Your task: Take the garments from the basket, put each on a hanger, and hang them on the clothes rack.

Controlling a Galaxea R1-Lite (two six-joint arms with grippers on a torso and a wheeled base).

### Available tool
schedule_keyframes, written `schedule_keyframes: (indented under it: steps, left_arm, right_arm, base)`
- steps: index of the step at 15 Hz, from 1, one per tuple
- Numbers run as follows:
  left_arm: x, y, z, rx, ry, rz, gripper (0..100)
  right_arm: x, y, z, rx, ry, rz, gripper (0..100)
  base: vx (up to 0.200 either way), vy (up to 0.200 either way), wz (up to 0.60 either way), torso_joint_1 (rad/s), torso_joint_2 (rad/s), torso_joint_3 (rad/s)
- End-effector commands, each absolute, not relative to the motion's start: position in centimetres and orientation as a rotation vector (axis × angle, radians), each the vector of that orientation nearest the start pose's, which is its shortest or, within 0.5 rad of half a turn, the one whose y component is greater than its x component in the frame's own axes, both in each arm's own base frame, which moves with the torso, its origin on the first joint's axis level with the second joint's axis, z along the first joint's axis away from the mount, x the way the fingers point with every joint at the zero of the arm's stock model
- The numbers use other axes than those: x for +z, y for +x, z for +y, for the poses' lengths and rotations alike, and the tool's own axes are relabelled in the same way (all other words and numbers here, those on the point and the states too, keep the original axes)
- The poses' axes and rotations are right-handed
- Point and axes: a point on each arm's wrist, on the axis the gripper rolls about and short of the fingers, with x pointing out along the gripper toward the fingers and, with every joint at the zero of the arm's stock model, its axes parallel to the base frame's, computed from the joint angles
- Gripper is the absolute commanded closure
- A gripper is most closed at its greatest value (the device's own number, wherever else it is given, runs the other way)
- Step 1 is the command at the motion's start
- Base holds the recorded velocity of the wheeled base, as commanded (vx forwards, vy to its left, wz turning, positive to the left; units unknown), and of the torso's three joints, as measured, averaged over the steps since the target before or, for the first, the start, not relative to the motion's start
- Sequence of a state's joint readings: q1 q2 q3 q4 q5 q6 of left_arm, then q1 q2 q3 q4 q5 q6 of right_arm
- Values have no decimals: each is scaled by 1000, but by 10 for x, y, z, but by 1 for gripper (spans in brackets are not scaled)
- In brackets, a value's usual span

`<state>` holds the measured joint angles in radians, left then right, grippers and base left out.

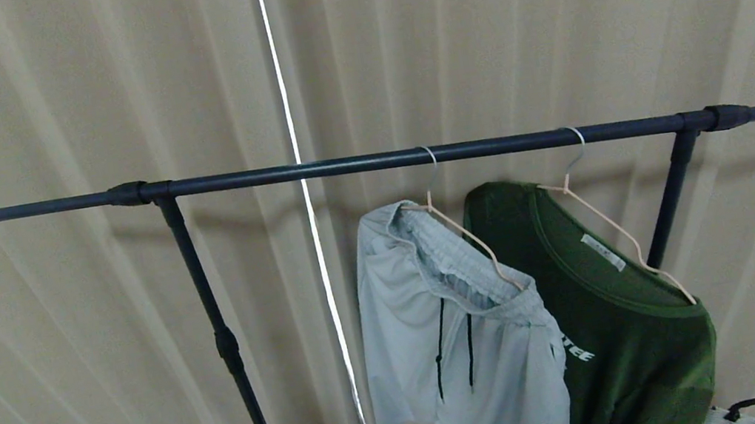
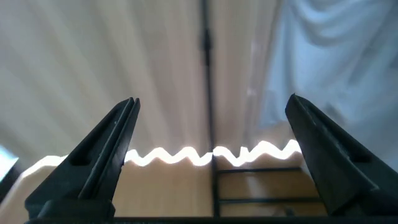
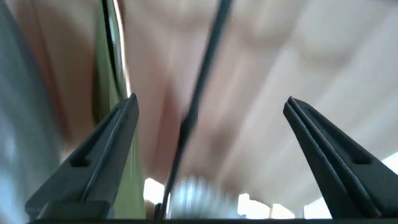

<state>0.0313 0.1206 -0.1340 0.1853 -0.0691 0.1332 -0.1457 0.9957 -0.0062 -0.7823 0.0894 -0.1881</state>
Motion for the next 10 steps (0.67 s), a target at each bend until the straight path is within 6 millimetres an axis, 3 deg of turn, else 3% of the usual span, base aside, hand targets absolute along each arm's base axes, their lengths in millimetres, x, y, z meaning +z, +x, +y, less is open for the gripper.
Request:
schedule_keyframes:
  steps: [1, 2, 6, 10]
  left_arm:
    - [90, -24, -2, -109, 125, 165, 0]
    - [87, -23, -1, -166, 124, 180, 0]
    - [83, -22, -1, -229, 41, 187, 0]
    - [80, -20, -1, -216, 21, 173, 0]
  right_arm:
    - [129, 64, -9, -61, -163, 172, 0]
    - [120, 44, -6, -55, -153, 237, 0]
    - [95, 3, 2, -54, -146, 294, 0]
    - [89, -14, 4, -92, -155, 249, 0]
  base:
    - [0, 0, 0, 0, 0, 0]
    - [0, 0, 0, 0, 0, 0]
    - [0, 0, 0, 0, 0, 0]
    - [0, 0, 0, 0, 0, 0]
